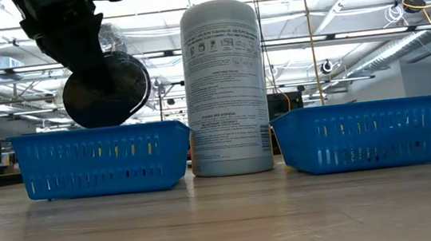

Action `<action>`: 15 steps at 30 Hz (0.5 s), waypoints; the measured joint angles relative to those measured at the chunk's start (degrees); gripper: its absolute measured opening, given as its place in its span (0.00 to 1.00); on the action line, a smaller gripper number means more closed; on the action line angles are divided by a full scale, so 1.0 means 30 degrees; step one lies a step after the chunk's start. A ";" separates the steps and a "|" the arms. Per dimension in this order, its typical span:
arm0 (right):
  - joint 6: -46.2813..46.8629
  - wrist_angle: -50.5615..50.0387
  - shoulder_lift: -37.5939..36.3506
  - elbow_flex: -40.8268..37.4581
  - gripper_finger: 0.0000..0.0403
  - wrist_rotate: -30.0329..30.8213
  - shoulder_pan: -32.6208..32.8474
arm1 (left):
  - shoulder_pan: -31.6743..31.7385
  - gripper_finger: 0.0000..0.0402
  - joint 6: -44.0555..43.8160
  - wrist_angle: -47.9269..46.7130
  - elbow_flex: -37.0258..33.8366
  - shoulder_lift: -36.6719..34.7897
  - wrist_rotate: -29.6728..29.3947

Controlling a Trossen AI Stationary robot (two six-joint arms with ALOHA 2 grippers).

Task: Pick & Place Travel size toiletries
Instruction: Put the hairbrush into the left blue bin

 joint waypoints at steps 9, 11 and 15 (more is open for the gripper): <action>0.0000 0.0000 0.0000 -0.0007 0.20 0.0000 0.0007 | 0.0016 0.29 0.0066 0.0000 0.0000 0.0000 0.0095; 0.0000 0.0000 0.0000 -0.0007 0.20 0.0000 0.0003 | 0.0057 0.36 0.0086 -0.0007 0.0000 0.0000 0.0088; 0.0020 0.0000 0.0000 -0.0007 0.19 -0.0007 0.0002 | 0.0211 0.48 0.0051 -0.0003 0.0000 0.0000 0.0083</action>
